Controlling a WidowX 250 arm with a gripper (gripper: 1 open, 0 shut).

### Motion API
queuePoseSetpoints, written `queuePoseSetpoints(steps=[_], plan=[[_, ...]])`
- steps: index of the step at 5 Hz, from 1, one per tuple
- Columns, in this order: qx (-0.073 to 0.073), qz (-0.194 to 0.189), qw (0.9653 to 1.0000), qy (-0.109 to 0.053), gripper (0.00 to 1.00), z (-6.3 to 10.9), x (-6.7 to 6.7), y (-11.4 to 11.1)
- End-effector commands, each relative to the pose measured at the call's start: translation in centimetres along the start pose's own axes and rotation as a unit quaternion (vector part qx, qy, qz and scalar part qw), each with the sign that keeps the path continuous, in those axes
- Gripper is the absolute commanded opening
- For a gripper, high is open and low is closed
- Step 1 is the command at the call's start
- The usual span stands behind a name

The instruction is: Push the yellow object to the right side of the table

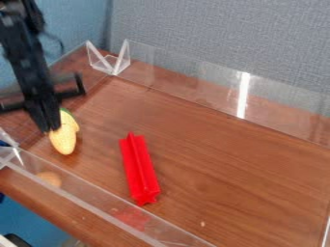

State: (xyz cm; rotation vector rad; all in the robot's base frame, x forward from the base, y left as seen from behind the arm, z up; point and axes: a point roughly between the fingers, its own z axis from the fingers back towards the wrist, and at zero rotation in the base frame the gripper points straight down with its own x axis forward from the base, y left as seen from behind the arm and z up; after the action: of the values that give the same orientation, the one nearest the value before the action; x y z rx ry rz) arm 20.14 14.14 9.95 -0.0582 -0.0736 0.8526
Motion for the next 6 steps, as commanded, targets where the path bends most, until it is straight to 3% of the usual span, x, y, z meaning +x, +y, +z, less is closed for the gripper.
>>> queuePoseSetpoints(steps=[1,2,4,6], plan=[[-0.026,-0.053,0.9979,-0.026,0.0,3.5,0.7,-0.2],[-0.03,-0.087,0.9955,-0.022,1.0,2.6,0.9,-0.2],[-0.029,-0.145,0.989,-0.014,1.0,-1.0,0.9,1.1],[-0.022,-0.099,0.9947,-0.017,1.0,-5.0,0.5,0.8]])
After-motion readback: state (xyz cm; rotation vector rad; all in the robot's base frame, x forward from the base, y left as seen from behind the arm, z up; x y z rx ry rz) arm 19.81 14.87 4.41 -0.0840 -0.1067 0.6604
